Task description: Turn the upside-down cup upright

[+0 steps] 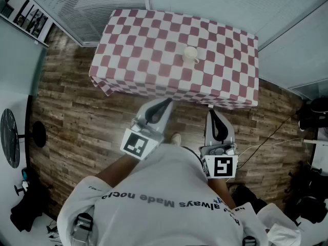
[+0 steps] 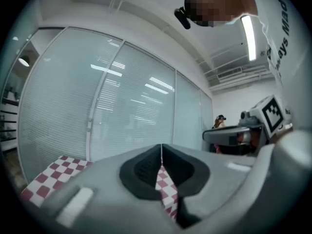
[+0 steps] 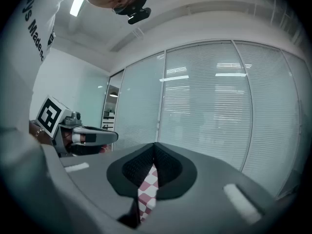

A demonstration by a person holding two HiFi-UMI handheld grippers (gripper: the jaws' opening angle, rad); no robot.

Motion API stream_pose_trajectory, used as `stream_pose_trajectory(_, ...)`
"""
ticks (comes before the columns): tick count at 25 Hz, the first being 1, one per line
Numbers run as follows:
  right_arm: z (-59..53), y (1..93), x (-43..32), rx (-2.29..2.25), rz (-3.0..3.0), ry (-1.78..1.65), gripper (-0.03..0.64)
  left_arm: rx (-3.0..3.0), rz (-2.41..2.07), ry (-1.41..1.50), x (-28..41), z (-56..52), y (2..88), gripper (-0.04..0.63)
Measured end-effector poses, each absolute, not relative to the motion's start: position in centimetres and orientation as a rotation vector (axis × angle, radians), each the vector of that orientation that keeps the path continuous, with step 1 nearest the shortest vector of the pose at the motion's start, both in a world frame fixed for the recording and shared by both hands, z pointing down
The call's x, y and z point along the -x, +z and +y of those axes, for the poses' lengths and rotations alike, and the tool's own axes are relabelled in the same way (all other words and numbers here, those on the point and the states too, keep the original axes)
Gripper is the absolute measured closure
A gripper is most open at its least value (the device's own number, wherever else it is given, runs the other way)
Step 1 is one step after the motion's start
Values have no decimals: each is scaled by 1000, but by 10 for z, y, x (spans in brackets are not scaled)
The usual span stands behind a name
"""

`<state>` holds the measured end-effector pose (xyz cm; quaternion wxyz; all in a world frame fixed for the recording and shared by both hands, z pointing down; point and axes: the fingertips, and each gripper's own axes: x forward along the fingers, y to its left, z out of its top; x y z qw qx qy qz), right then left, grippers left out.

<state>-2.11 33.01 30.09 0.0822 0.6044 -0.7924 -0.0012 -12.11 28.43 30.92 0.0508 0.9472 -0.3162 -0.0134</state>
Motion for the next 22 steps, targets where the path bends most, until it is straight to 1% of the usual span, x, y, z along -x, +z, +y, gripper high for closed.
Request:
stream_pose_trajectory(8,326,298,25,-1859,-2345,-31,615,-2874,-971,-60,132,279,310,586)
stream_pose_trajectory(22,311,309,80,-1882,-2321,-2,615,-2877,-935,-37,190,262,320,586)
